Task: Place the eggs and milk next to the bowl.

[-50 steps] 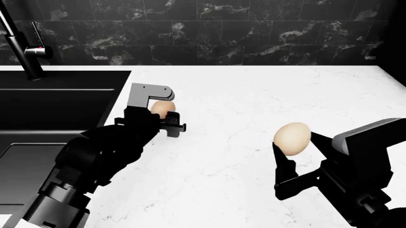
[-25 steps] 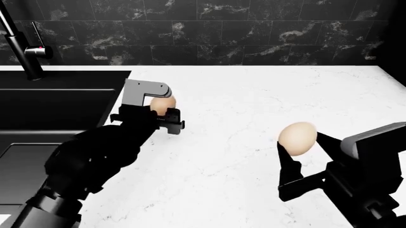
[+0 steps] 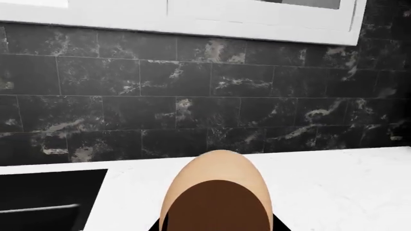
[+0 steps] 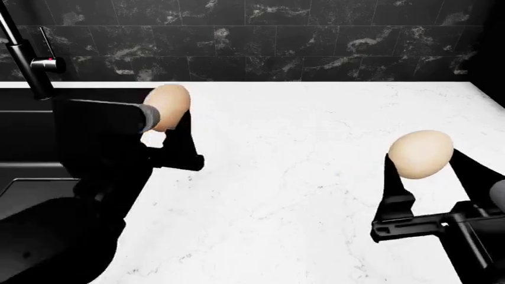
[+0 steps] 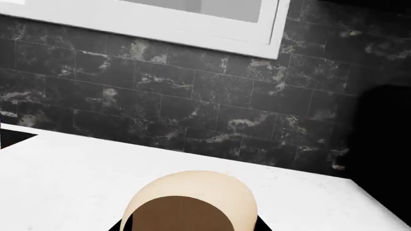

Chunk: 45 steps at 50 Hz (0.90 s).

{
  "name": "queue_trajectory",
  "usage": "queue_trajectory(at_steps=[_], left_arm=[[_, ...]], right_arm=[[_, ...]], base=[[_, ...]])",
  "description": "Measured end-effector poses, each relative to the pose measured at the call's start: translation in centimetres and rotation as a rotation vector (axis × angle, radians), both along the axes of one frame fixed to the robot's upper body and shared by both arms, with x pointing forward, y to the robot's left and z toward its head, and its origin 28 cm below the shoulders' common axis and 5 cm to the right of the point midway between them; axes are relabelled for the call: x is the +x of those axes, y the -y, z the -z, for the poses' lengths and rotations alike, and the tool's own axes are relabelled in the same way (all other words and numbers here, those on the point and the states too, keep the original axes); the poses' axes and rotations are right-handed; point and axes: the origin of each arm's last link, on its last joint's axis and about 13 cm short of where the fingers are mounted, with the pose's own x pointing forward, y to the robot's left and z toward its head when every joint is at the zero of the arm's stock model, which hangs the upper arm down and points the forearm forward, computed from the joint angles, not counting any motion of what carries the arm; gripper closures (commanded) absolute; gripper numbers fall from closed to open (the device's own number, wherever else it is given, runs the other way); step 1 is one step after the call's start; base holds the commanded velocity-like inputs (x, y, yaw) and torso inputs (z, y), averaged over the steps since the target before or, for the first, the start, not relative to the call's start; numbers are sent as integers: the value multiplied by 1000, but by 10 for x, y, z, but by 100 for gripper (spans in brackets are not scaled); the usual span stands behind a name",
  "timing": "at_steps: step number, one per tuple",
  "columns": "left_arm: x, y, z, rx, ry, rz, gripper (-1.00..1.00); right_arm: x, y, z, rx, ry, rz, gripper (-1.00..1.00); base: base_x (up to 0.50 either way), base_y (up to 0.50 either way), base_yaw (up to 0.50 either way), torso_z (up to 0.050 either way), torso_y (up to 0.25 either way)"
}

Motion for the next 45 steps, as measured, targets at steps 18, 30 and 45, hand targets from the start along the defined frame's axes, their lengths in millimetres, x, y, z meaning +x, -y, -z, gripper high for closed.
queue_trajectory(at_steps=[18, 30, 45], left_arm=[[-71, -6, -1, -56, 213, -62, 100], [-84, -8, 3, -104, 276, -104, 100], [-87, -8, 8, -142, 299, -120, 100]], right_arm=[[-28, -8, -2, 57, 168, 102, 100], [-41, -8, 3, 75, 207, 122, 100], [-43, -12, 9, 81, 235, 151, 100]], base=[[0, 0, 0, 0, 0], [0, 0, 0, 0, 0], [0, 24, 0, 0, 0]])
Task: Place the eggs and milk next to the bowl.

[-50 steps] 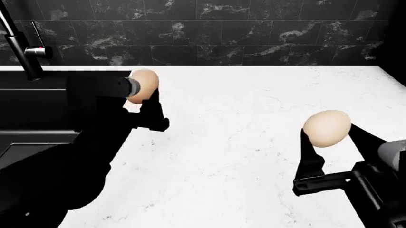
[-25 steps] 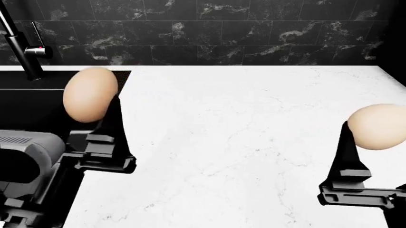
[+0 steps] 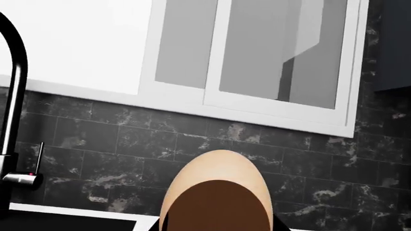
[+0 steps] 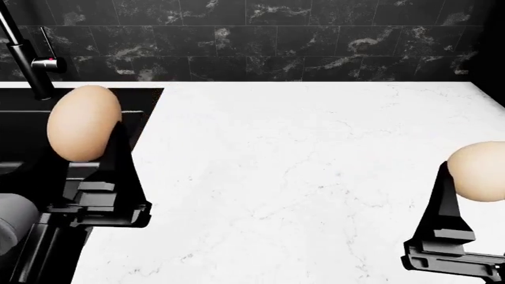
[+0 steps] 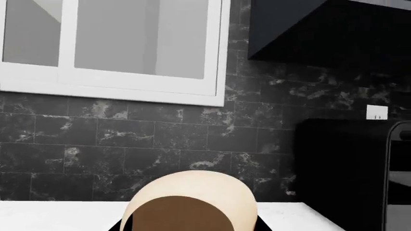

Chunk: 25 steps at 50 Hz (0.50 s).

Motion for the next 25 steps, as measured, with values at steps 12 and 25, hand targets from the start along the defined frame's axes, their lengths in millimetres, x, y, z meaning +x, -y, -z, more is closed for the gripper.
queue_trajectory(at_steps=[12, 25], left_arm=[[-4, 1, 2, -8, 12, 3, 100], [-4, 2, 3, -12, 20, 5, 100]], right_arm=[[1, -4, 2, -1, 17, 5, 100], [1, -8, 2, 6, 24, -4, 100]], base=[[0, 251, 0, 0, 0], [0, 259, 0, 0, 0]])
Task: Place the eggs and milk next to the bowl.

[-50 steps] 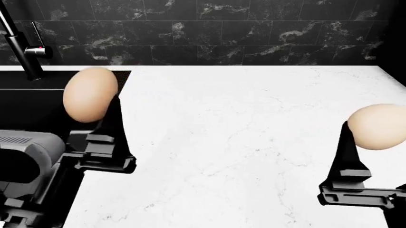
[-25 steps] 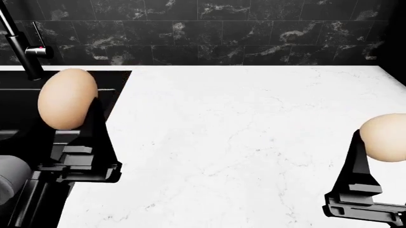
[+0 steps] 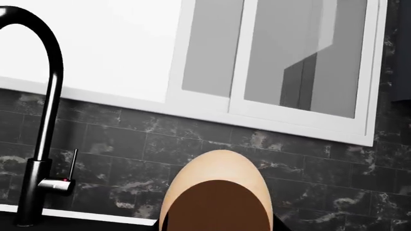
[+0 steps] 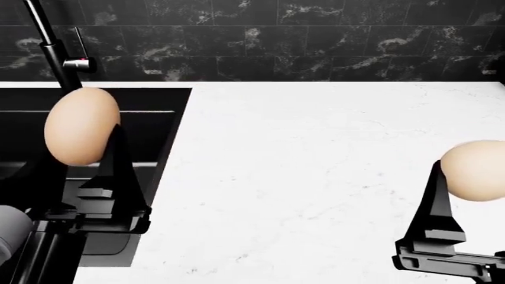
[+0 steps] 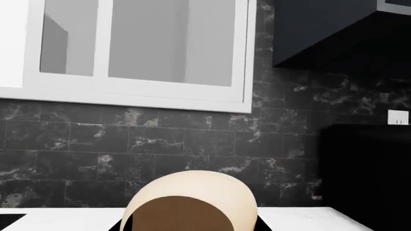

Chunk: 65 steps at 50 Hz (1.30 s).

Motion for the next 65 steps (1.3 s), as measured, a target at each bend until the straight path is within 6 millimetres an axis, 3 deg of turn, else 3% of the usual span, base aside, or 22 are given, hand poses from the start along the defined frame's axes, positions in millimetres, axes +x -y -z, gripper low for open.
queue_trajectory(at_steps=[36, 65], left_arm=[[-12, -5, -11, -76, 146, -8, 100], [2, -9, -1, -118, 158, -13, 100]], right_arm=[[5, -7, -5, 3, 141, -59, 100], [9, -12, -2, -5, 173, -81, 100]], base=[[0, 323, 0, 0, 0], [0, 326, 0, 0, 0]])
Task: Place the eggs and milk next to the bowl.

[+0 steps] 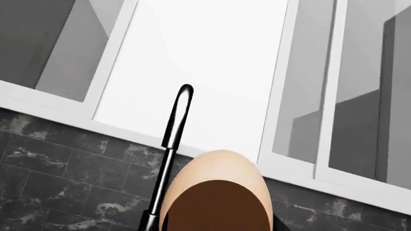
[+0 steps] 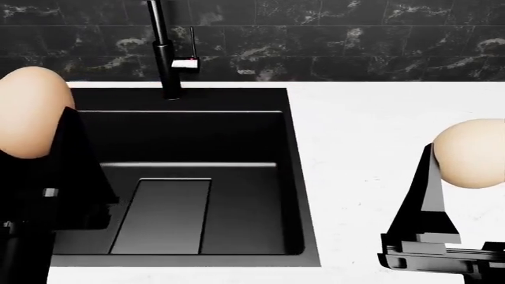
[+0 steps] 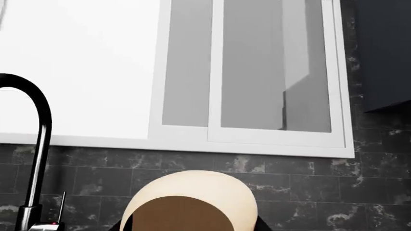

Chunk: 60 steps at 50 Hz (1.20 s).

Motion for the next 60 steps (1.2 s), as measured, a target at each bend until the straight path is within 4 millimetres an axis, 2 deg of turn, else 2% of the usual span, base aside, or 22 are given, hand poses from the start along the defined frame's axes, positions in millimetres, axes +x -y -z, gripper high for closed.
queue_trajectory(at_steps=[60], left_arm=[[1, 0, 2, -8, 8, 6, 100]], right_arm=[[0, -3, 3, 3, -1, -6, 100]], base=[[0, 337, 0, 0, 0]])
